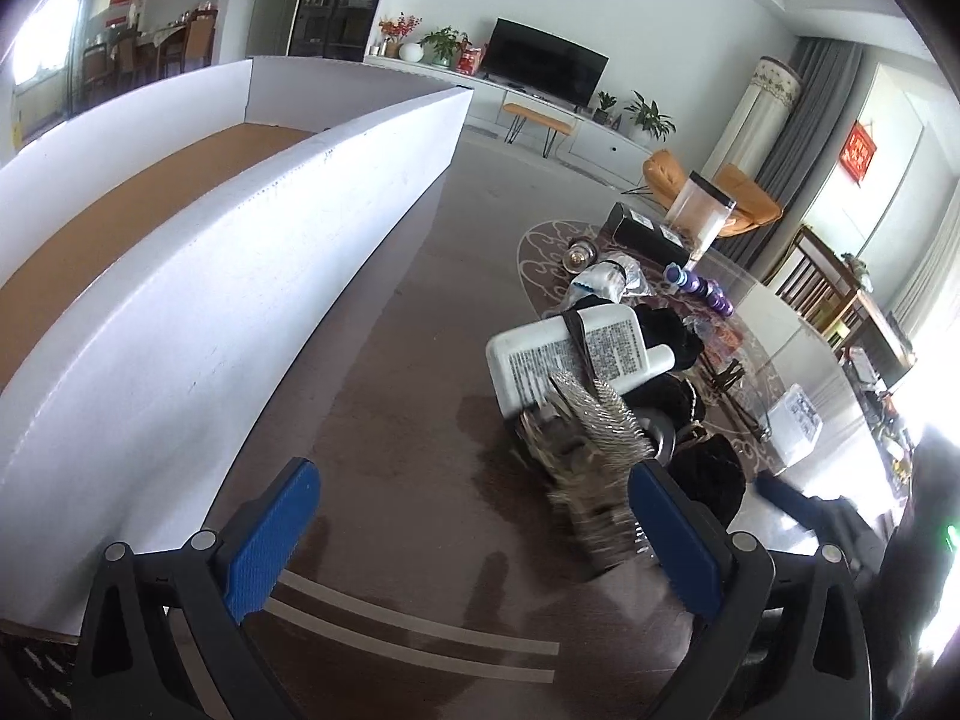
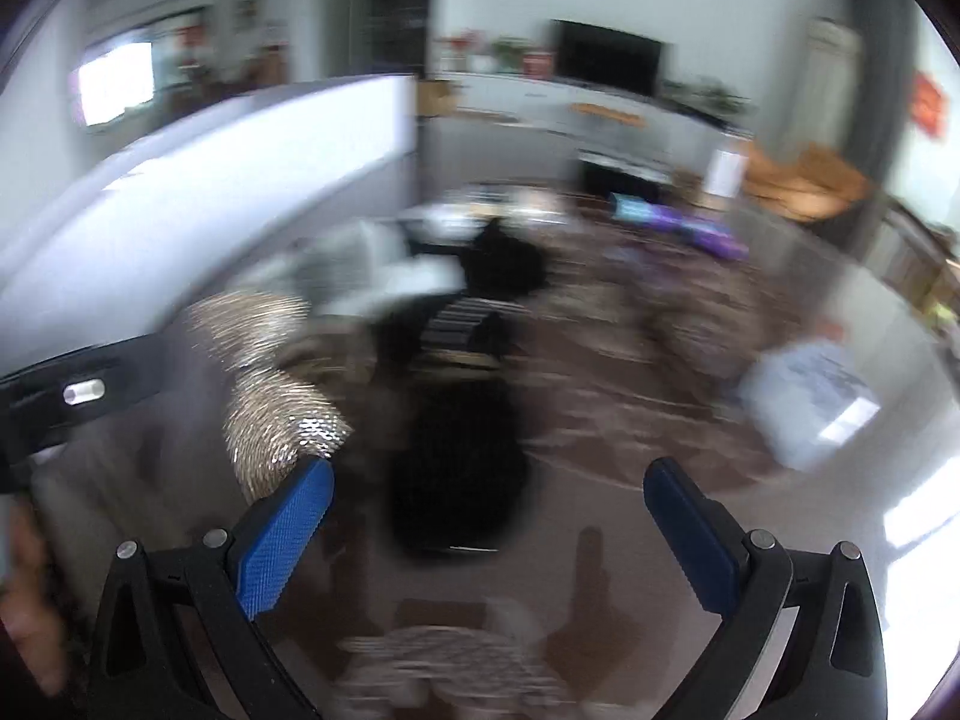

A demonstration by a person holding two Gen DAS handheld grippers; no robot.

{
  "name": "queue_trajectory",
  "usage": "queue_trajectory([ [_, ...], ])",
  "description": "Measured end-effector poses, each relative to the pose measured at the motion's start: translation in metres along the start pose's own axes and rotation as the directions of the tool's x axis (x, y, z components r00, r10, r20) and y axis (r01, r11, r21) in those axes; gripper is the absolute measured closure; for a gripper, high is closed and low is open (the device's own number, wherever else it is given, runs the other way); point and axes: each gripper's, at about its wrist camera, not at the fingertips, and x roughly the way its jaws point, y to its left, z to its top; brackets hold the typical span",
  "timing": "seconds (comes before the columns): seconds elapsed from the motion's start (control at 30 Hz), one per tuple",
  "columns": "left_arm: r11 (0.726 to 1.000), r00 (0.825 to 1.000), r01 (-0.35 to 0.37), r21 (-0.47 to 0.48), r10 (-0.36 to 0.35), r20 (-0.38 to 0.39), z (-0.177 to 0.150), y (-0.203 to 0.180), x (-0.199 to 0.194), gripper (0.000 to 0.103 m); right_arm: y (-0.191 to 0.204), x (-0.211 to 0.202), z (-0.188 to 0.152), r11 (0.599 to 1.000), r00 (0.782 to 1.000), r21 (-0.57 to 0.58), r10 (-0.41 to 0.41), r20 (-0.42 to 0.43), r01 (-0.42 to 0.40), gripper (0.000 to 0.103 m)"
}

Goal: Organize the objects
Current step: 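Reach the left gripper to the rhinestone bow clip while the right reaches the black fabric, then grasp the bow clip with the left gripper while the right grasps the black fabric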

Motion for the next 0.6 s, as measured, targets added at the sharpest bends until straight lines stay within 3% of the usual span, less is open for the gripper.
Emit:
queue_trajectory([
  [0.03, 1.000, 1.000, 0.008, -0.003, -0.008, -0.002, 0.000, 0.001, 0.000, 0.000, 0.006, -0.003, 0.000, 0.996, 0.997, -0.036, 0.077, -0.001, -0.077, 0.000],
  [0.07, 1.000, 1.000, 0.019, -0.005, -0.019, -0.004, 0.000, 0.000, 0.000, 0.000, 0.009, -0.005, -0.002, 0.992, 0.995, -0.065, 0.104, -0.002, -0.104, 0.000],
  [0.17, 0.999, 0.999, 0.044, 0.012, -0.044, -0.026, -0.002, -0.005, 0.004, 0.000, 0.001, -0.016, -0.010, 0.993, 0.998, -0.103, 0.064, -0.010, -0.065, 0.000],
  [0.3, 0.994, 0.997, 0.064, 0.085, -0.059, -0.056, -0.005, -0.022, 0.012, 0.000, -0.034, -0.030, -0.021, 0.998, 0.998, -0.018, 0.059, -0.024, -0.059, 0.000],
  [0.47, 0.983, 0.991, -0.014, 0.183, 0.038, -0.129, -0.004, -0.043, 0.045, 0.000, -0.057, -0.045, -0.034, 0.992, 0.997, 0.106, 0.072, -0.011, -0.071, 0.000],
  [0.6, 0.974, 0.987, -0.086, 0.210, 0.112, -0.116, -0.003, -0.044, 0.049, 0.000, -0.058, -0.038, -0.027, 0.990, 0.997, 0.129, 0.069, -0.041, -0.063, 0.000],
])
